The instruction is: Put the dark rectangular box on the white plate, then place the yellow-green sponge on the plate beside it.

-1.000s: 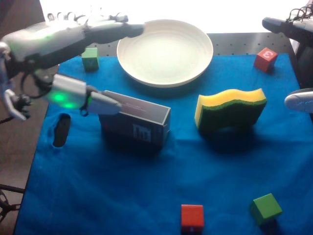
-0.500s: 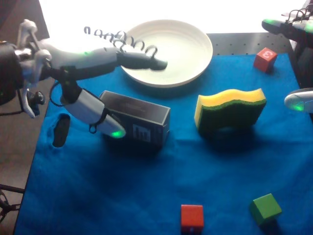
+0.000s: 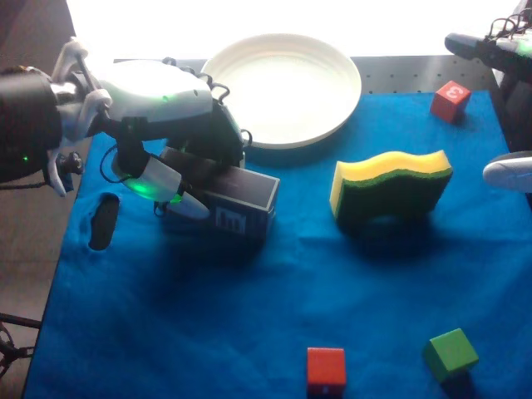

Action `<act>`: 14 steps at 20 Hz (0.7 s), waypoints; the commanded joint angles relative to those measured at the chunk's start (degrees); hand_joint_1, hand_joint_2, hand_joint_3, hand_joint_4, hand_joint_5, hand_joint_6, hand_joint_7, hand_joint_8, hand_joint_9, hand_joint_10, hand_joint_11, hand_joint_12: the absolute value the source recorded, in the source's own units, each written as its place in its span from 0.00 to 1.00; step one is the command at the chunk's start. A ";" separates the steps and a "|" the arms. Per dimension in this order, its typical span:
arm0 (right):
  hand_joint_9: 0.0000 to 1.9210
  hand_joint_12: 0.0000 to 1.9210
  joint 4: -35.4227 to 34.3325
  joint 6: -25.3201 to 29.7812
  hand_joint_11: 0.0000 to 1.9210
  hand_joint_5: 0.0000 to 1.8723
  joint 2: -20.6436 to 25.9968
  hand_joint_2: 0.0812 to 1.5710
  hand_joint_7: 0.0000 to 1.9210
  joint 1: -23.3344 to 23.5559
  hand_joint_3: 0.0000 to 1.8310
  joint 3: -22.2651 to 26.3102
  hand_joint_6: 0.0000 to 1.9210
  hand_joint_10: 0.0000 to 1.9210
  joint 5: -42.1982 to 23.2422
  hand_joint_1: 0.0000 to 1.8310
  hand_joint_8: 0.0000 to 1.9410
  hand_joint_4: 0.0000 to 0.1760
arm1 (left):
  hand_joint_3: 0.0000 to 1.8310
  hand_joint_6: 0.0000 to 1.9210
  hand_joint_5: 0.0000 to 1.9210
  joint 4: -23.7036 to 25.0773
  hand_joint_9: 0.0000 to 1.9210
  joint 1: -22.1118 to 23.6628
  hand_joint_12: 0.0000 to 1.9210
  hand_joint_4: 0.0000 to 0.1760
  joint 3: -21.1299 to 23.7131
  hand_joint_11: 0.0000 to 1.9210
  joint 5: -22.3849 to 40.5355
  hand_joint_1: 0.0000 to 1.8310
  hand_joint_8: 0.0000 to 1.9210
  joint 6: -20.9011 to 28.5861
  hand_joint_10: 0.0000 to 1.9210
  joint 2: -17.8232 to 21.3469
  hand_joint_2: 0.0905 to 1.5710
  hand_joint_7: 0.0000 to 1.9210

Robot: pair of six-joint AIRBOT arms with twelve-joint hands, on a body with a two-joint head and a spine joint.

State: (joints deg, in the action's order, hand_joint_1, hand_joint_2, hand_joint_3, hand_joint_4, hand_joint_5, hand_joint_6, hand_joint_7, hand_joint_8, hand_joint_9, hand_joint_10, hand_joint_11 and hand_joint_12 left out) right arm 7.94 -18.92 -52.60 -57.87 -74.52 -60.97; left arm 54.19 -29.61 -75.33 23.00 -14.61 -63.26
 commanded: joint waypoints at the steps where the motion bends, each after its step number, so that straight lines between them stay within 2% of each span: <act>1: 0.02 0.00 -2.36 0.46 0.00 0.01 0.05 0.62 0.04 0.64 0.00 -0.28 0.00 0.01 -6.54 0.26 0.00 0.94 | 0.00 0.30 0.63 -3.21 0.55 1.40 0.99 0.00 0.06 0.58 4.61 0.66 0.75 -1.84 0.95 0.51 0.63 0.48; 2: 0.02 0.00 -2.36 0.46 0.00 0.00 0.05 0.62 0.04 0.64 0.00 -0.28 0.00 0.01 -6.54 0.24 0.00 0.97 | 0.00 0.37 0.59 -4.28 0.48 2.62 1.00 0.00 0.58 0.50 4.83 0.65 0.83 -3.88 0.96 1.08 0.65 0.42; 3: 0.01 0.00 -2.36 0.46 0.00 0.00 0.05 0.63 0.04 0.64 0.00 -0.28 0.00 0.00 -6.54 0.25 0.00 0.92 | 0.00 0.36 0.53 -5.22 0.47 3.89 0.91 0.00 1.10 0.45 4.93 0.67 0.80 -6.00 0.82 1.63 0.71 0.42; 4: 0.02 0.00 -2.36 0.46 0.00 0.01 0.05 0.62 0.04 0.64 0.00 -0.29 0.00 0.00 -6.54 0.24 0.00 0.97 | 0.00 0.35 0.55 -7.88 0.50 6.36 0.82 0.00 1.74 0.43 5.61 0.69 0.66 -9.85 0.65 2.55 0.69 0.50; 5: 0.02 0.00 -2.36 0.46 0.00 0.01 0.05 0.62 0.04 0.64 0.00 -0.29 0.00 0.00 -6.54 0.24 0.00 0.97 | 0.00 0.35 0.55 -8.66 0.50 6.82 0.82 0.00 1.73 0.43 5.81 0.69 0.66 -10.73 0.65 2.62 0.69 0.50; 6: 0.02 0.00 -2.36 0.46 0.00 0.01 0.03 0.62 0.04 0.64 0.00 -0.29 0.00 0.00 -6.54 0.23 0.00 0.94 | 0.00 0.30 0.60 -10.87 0.49 8.01 0.75 0.00 1.45 0.35 6.10 0.69 0.57 -13.03 0.55 2.67 0.66 0.54; 7: 0.03 0.00 -2.37 0.46 0.00 0.01 -0.07 0.63 0.05 0.64 0.00 -0.32 0.00 0.01 -6.54 0.22 0.00 0.92 | 0.00 0.39 0.57 -14.30 0.42 9.17 0.95 0.00 0.75 0.31 6.12 0.65 0.67 -16.36 0.78 2.37 0.66 0.45; 8: 0.03 0.00 -2.37 0.47 0.00 0.01 -0.20 0.62 0.04 0.64 0.00 -0.37 0.00 0.01 -6.54 0.22 0.00 0.98 | 0.00 0.37 0.55 -16.88 0.43 9.95 0.86 0.00 -0.11 0.28 6.12 0.68 0.67 -18.39 0.68 1.90 0.69 0.48; 9: 0.03 0.00 -2.38 0.47 0.00 0.01 -0.32 0.62 0.04 0.64 0.00 -0.43 0.00 0.00 -6.54 0.21 0.00 1.00 | 0.00 0.37 0.54 -19.50 0.46 10.42 0.81 0.00 -0.99 0.33 6.14 0.69 0.63 -20.17 0.59 1.33 0.69 0.51; 10: 0.03 0.00 -2.38 0.47 0.00 0.00 -0.42 0.63 0.05 0.64 0.00 -0.48 0.00 0.00 -6.54 0.21 0.00 1.00 | 0.00 0.40 0.55 -21.95 0.49 10.73 0.76 0.00 -1.78 0.39 6.16 0.68 0.54 -22.03 0.50 0.74 0.67 0.54; 11: 0.01 0.00 -2.38 0.49 0.00 0.00 -0.52 0.63 0.04 0.64 0.00 -0.58 0.00 0.00 -6.54 0.21 0.00 0.97 | 0.00 0.41 0.54 -25.66 0.49 11.24 0.77 0.00 -3.29 0.36 5.98 0.68 0.54 -25.11 0.47 -0.68 0.68 0.53; 12: 0.00 0.00 -2.38 0.53 0.00 0.01 -0.58 0.63 0.04 0.64 0.00 -0.63 0.00 0.00 -6.54 0.20 0.00 0.95 | 0.00 0.45 0.52 -27.87 0.48 11.47 0.75 0.00 -4.48 0.35 5.71 0.74 0.50 -26.74 0.59 -1.71 0.68 0.53; 13: 0.00 0.00 -2.38 0.63 0.00 0.01 -0.77 0.63 0.03 0.65 0.00 -0.81 0.00 0.00 -6.54 0.20 0.00 0.96 | 0.00 0.45 0.53 -31.79 0.48 11.76 0.73 0.00 -6.82 0.34 4.52 0.69 0.50 -30.18 0.46 -3.82 0.68 0.54; 14: 0.00 0.00 -2.38 0.64 0.00 0.01 -0.88 0.63 0.03 0.66 0.00 -0.91 0.00 0.00 -6.54 0.20 0.00 0.95 | 0.00 0.43 0.55 -33.37 0.56 12.02 0.66 0.00 -8.11 0.44 3.62 0.68 0.40 -31.61 0.37 -4.99 0.66 0.60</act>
State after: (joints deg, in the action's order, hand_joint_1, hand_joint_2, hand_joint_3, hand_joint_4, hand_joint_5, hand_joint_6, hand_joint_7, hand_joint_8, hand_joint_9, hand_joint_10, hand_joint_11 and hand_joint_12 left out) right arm 8.01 -18.68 -53.45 -57.87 -75.11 -60.99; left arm 21.34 -18.44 -84.75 21.23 -46.63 -69.34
